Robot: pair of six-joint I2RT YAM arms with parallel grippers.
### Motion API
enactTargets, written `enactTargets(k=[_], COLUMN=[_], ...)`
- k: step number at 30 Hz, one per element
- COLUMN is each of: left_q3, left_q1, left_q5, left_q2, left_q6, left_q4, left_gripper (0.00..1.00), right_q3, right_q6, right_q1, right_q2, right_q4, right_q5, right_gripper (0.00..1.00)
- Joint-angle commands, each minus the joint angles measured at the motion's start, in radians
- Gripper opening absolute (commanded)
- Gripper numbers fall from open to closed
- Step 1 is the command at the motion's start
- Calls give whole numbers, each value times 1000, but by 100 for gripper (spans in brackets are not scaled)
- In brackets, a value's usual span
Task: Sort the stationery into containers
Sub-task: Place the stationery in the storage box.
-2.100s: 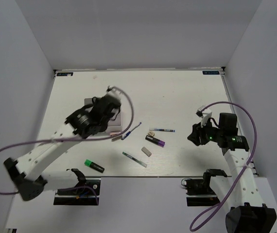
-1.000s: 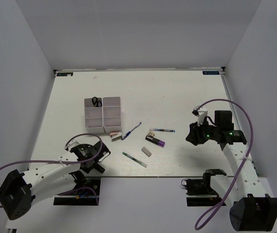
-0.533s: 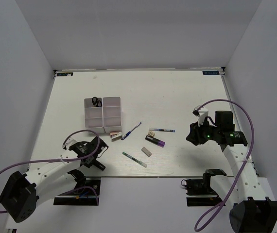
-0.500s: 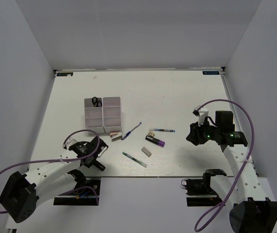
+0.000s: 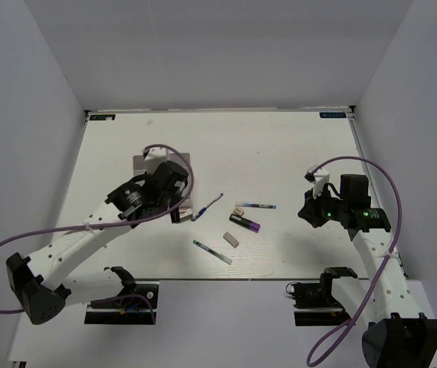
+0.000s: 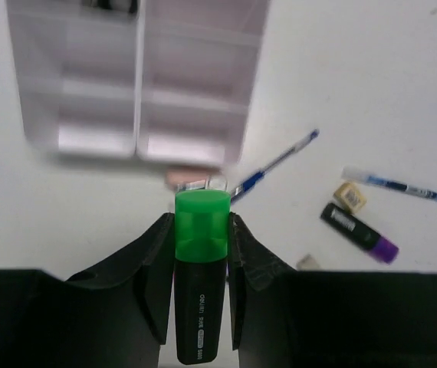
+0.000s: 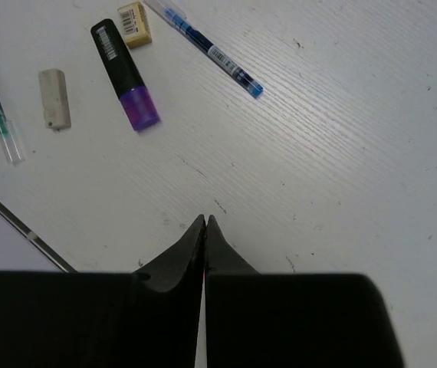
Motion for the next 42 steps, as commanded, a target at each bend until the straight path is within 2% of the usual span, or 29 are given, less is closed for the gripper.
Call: enactTargets(k=[1, 2, 4, 5, 6, 7, 10, 12, 21, 31, 42], left_q3=[124, 132, 112, 70, 62, 52, 54, 46, 106, 23, -95], left_q1=[-43, -42, -45, -45, -40, -25, 4, 37, 150, 204, 219], left_q5=[-194, -230, -256, -258, -259, -255, -232, -203, -135, -82, 4], left_q2=[96, 133, 176, 184, 205, 231, 293, 328, 481, 544, 538], left_q6=[471, 585, 802, 848, 887, 995, 1092, 1131, 1137, 1128, 1154], left_q4=[178, 235, 519, 589, 731, 844, 1086, 1148, 1190, 1306, 1403], left_gripper=[0, 0, 0, 0, 0, 0, 0, 0, 0, 0, 0], right_q3=[2, -3, -10, -13, -16, -16, -26, -30, -36, -38, -39], right_q6=[6, 6, 6, 4, 3, 3, 0, -2, -6, -8, -9], right_q1=[0, 0, 2, 2, 0, 2, -1, -1, 2, 0, 5], right_q2=[-4, -7, -6, -9, -10, -9, -12, -12, -3, 16, 28], right_q4=[35, 43, 47, 49, 53, 58, 63, 69, 81, 87, 89], right_q5=[-8, -6, -8, -8, -6, -9, -6, -5, 14, 23, 30], right_gripper=[0, 0, 0, 0, 0, 0, 0, 0, 0, 0, 0])
